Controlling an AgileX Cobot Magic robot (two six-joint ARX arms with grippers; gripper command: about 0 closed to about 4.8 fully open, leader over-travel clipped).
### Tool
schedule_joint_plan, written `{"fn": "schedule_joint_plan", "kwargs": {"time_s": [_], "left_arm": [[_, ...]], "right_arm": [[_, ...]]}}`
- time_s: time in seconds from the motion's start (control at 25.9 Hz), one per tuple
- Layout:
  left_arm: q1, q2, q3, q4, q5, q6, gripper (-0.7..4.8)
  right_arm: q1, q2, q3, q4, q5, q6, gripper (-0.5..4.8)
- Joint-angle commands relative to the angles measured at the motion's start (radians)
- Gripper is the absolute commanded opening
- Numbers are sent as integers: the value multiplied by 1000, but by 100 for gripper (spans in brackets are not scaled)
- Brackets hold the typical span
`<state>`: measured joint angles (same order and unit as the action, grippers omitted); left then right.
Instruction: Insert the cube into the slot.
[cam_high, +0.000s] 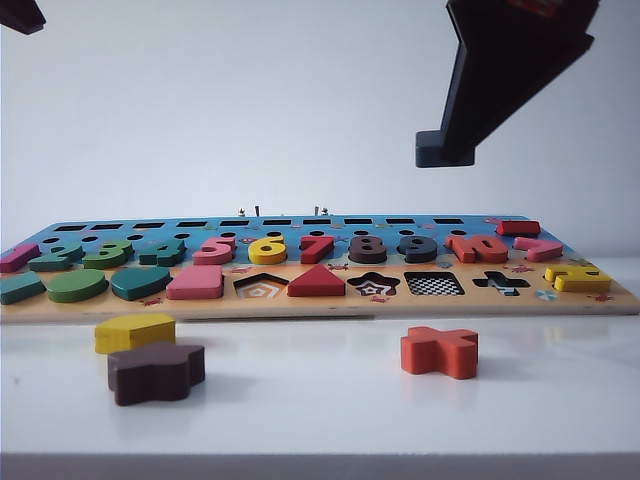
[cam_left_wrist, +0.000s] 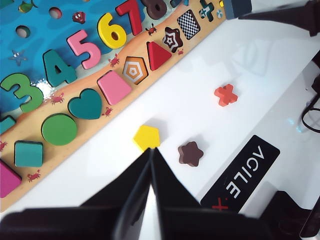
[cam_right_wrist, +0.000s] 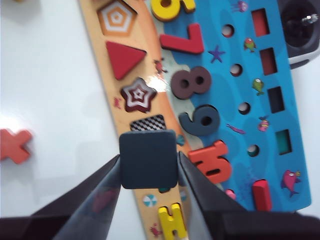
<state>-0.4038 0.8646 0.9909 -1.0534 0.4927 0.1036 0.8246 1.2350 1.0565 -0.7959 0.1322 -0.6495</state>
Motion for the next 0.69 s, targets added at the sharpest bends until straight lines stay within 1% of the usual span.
{"fn": "schedule_joint_plan", "kwargs": {"time_s": [0.04,0.19,0.27,0.39,0.69], "left_arm": [[0,0,4,8,8,1,17],[0,0,4,7,8,1,17],[0,0,4,7,8,1,17],[0,0,4,7,8,1,17],[0,0,4,7,8,1,17]], "right_arm": [[-16,0,3,24,0,-104,192],[-18,0,2,68,0,-162,192],[-18,0,2,119,-8,-163,192],[-18,0,-3,129,-51,-155,192],[-32,0,-62,156,-69,-157,192]]}}
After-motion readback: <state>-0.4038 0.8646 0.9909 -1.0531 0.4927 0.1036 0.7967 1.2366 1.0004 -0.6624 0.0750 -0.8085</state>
